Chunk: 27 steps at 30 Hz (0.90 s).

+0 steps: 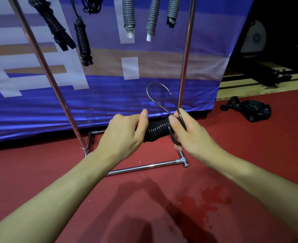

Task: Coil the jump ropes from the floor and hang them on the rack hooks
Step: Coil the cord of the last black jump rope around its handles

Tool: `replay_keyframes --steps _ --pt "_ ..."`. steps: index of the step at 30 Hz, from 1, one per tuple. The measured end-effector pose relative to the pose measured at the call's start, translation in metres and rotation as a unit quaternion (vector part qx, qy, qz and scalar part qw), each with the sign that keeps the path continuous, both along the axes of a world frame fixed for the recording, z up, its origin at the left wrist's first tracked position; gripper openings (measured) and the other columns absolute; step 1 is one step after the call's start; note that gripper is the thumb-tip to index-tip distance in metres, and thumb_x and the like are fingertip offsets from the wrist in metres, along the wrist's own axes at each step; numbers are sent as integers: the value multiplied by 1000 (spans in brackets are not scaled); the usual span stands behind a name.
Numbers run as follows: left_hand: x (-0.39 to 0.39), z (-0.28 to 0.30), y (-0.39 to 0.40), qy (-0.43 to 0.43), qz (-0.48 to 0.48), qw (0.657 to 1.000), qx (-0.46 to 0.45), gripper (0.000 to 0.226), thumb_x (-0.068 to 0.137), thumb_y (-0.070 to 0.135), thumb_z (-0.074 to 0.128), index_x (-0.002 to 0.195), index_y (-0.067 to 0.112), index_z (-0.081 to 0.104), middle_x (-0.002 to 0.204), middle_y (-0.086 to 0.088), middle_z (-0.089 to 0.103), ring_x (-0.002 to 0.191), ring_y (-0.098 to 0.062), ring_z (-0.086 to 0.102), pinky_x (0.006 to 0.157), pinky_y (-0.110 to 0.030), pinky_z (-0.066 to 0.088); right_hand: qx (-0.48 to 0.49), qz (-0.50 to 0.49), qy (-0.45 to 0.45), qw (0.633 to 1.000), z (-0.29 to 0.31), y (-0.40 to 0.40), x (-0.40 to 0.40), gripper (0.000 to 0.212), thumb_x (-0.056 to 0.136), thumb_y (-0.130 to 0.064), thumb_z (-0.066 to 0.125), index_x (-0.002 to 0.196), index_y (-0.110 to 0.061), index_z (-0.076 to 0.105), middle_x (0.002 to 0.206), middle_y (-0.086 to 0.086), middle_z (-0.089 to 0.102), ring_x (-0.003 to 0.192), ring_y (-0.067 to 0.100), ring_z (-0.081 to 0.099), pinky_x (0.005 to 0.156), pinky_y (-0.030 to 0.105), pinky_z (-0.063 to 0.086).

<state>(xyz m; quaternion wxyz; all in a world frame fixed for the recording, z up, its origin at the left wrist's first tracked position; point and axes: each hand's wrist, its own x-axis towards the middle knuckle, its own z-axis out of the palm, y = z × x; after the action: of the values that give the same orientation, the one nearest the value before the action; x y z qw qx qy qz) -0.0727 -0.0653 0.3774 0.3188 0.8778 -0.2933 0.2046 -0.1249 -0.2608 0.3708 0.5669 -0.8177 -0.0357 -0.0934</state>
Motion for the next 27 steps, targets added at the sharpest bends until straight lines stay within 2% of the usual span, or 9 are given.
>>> replay_keyframes --steps 3,7,12,16,19,21,23,25,27 --pt "1 0 -1 -42 13 998 52 68 105 43 20 65 5 60 45 -6 45 44 -35 45 53 -47 45 -41 -13 14 999 2 1 -3 26 109 -35 41 95 -14 46 57 -8 45 54 16 47 49 13 43" --pt "-1 1 0 -88 2 995 41 50 103 37 34 62 11 43 47 1 32 43 -33 36 46 -42 42 -46 -11 28 998 -1 4 -9 27 109 -34 40 96 -11 47 58 -4 45 55 19 52 48 14 42" --pt "3 -7 2 -49 -8 999 12 46 94 52 44 69 18 63 48 1 53 45 -26 49 53 -29 38 -72 -1 33 997 -2 7 -11 28 110 -35 38 97 -11 44 55 -5 49 47 10 53 48 15 40" --pt "1 1 6 -34 -3 999 -4 32 90 43 44 66 23 53 48 1 45 46 -24 44 54 -27 30 -54 22 37 998 -2 12 -13 26 109 -33 40 91 -16 41 53 -12 47 44 3 46 44 11 40" --pt "-5 9 2 -12 10 1000 -1 30 87 46 44 72 24 58 52 5 49 51 -23 49 55 -30 36 -21 10 14 1000 1 8 -5 27 109 -34 41 88 -17 43 54 -13 44 46 8 46 46 18 41" --pt "-7 14 3 24 -2 1000 -17 28 87 47 47 83 28 67 64 11 64 62 -16 61 62 -32 48 -3 -1 -2 1000 2 1 0 31 110 -35 40 88 -13 42 58 -4 42 47 16 47 51 28 39" --pt "-9 14 6 72 -61 993 -75 23 91 37 55 101 28 74 91 14 75 87 -10 72 79 -36 58 13 12 0 1000 1 -6 3 34 111 -35 40 89 -9 42 63 6 40 48 17 47 53 31 37" --pt "-12 14 7 120 -108 979 -122 24 94 19 62 116 22 73 108 11 76 102 -8 73 89 -32 58 -9 27 4 1000 0 -11 3 36 111 -36 38 95 -4 41 63 4 40 48 16 47 54 29 37" --pt "-15 15 5 127 -117 974 -144 29 94 7 64 119 20 70 112 10 75 102 -8 72 88 -25 56 -56 30 -4 998 0 -9 1 36 111 -39 36 99 -5 42 59 -3 42 48 16 48 56 30 38"
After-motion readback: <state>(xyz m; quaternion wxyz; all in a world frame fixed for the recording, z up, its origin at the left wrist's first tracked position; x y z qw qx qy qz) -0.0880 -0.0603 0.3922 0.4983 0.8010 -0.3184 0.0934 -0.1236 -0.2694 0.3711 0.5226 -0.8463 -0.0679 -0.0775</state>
